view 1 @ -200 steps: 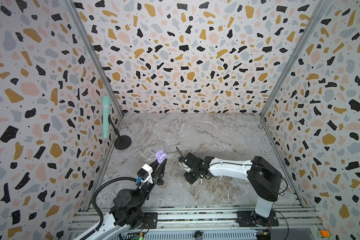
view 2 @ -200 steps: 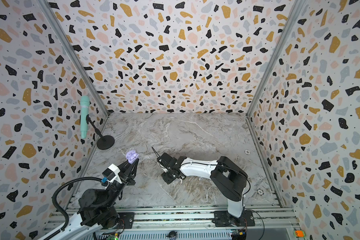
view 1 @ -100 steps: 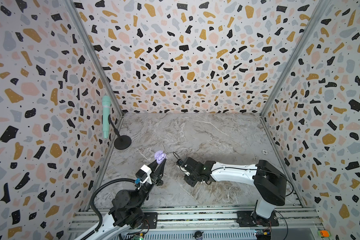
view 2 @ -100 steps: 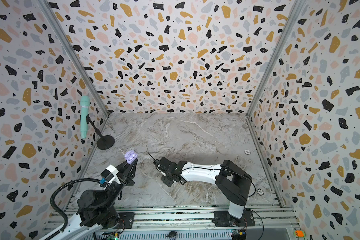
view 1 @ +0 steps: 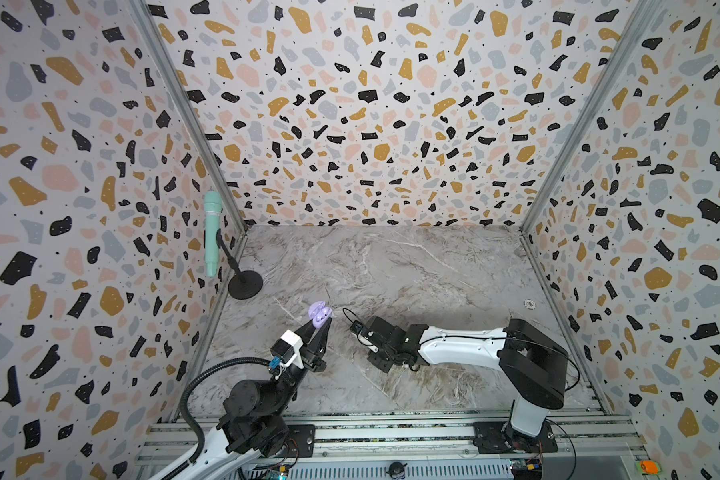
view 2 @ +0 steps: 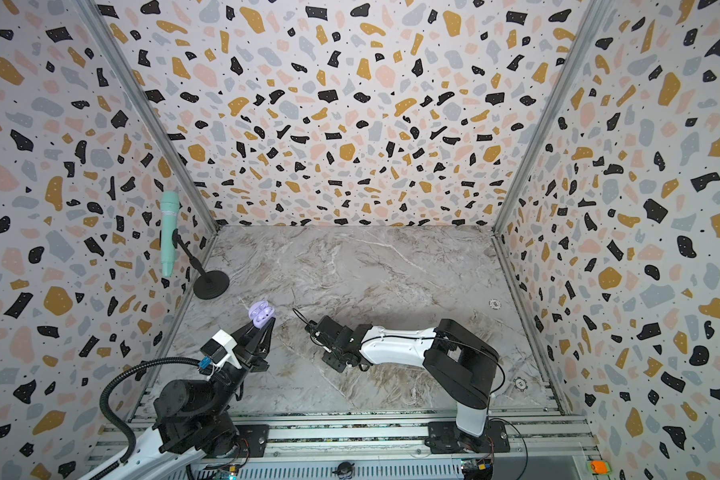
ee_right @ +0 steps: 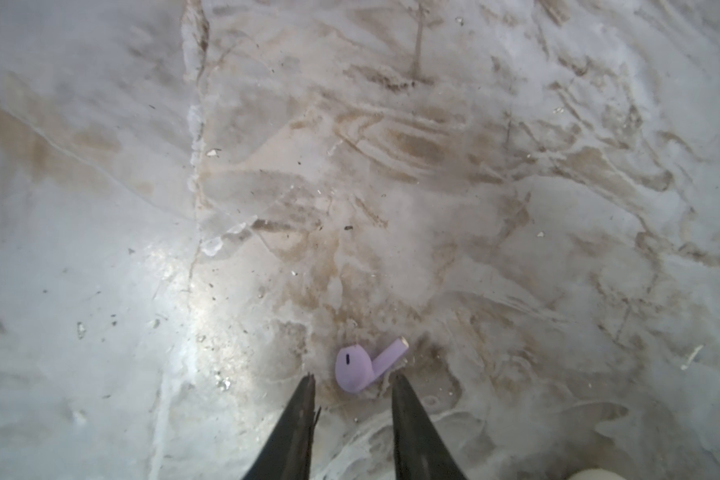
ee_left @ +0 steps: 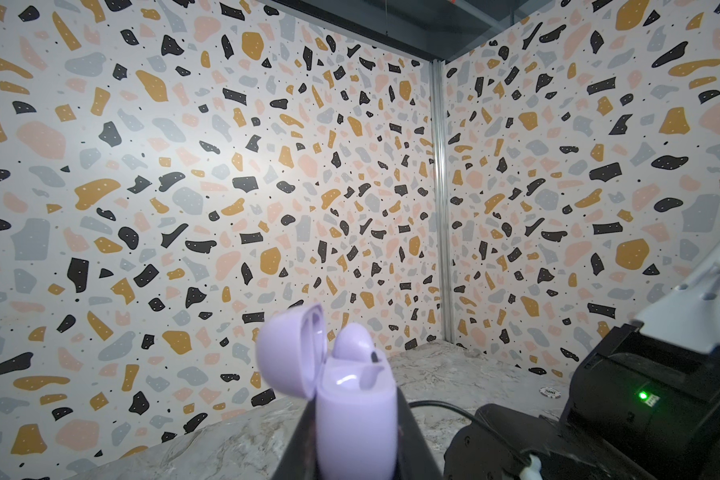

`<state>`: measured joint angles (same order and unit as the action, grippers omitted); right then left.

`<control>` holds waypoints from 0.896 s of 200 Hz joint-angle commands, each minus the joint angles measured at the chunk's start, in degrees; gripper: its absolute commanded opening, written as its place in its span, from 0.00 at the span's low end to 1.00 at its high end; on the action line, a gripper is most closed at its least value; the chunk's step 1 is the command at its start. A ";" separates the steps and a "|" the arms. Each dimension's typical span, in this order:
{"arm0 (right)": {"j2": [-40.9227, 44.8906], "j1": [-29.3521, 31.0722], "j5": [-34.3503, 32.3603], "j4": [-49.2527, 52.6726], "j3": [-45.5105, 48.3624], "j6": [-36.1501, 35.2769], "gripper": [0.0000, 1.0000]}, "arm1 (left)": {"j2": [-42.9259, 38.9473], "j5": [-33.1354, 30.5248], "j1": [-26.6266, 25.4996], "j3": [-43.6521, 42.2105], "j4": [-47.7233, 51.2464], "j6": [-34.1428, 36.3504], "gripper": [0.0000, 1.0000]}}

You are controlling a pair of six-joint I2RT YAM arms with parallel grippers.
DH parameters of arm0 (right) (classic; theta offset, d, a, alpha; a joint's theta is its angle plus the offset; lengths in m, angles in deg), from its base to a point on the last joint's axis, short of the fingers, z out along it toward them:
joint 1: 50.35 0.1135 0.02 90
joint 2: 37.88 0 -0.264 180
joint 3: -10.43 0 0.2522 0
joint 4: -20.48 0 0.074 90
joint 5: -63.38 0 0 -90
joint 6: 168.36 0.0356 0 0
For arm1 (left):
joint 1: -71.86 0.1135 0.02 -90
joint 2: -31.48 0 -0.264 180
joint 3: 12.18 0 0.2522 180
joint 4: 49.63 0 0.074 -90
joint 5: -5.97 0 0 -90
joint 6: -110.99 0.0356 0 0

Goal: Insert the wireless bluetooth earbuds into the charging case

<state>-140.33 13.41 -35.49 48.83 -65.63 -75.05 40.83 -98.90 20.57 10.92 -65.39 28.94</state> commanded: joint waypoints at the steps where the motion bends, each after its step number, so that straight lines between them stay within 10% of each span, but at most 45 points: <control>1: -0.25 0.31 0.07 -0.31 0.28 -1.29 0.32 | -0.57 0.20 -0.35 -0.63 -1.73 0.49 0.00; 179: -5.12 0.30 -3.18 1.29 -0.97 -1.07 0.25 | -0.26 0.55 -0.36 -0.65 -1.76 0.49 0.00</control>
<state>-143.70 13.44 -37.72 47.58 -65.87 -76.12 40.83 -98.86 20.57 10.73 -65.41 28.94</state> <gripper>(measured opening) 0.255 0.238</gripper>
